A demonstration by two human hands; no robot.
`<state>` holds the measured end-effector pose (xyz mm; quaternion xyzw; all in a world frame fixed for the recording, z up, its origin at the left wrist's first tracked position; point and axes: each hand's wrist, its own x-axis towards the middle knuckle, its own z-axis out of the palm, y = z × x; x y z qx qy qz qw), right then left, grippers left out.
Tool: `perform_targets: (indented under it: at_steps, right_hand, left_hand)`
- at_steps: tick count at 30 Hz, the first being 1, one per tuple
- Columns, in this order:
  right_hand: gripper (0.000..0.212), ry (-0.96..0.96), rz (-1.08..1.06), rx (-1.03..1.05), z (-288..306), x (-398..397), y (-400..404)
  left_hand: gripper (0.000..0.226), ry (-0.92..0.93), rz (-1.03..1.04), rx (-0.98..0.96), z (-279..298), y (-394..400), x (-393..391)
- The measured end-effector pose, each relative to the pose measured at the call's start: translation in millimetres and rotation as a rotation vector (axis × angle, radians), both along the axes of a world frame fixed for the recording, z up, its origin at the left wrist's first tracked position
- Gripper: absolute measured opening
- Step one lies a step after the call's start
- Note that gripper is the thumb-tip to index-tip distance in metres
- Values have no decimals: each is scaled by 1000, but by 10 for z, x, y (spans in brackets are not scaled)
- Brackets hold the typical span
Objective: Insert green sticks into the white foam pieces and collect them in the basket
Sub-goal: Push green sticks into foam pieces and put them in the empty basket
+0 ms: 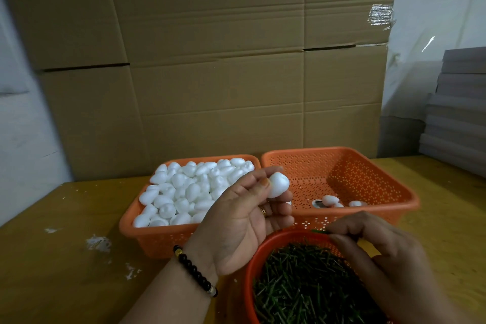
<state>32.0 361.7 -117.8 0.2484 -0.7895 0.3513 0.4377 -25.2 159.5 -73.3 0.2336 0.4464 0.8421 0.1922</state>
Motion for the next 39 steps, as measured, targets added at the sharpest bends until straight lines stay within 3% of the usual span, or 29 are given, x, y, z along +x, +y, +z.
perform_targets:
  at_steps: [7,11,13,36,39]
  right_hand:
    - [20,3,-58,-52,-7,20,-15]
    - [4,19,-84,-85,-19,25,-1]
    - [7,36,-80,-86,-18,26,-1]
    - [28,89,-159,44,-7,10,-13]
    - [22,90,-141,49,-12,16,-18]
  left_hand:
    - [34,33,68,-183,-22,47,32]
    - [34,25,28,-262,-47,39,37]
    - [31,17,-3,-283,-64,37,39]
    - [32,-20,-73,-265,-104,98,100]
    - [33,-19,-72,-288,-108,115,118]
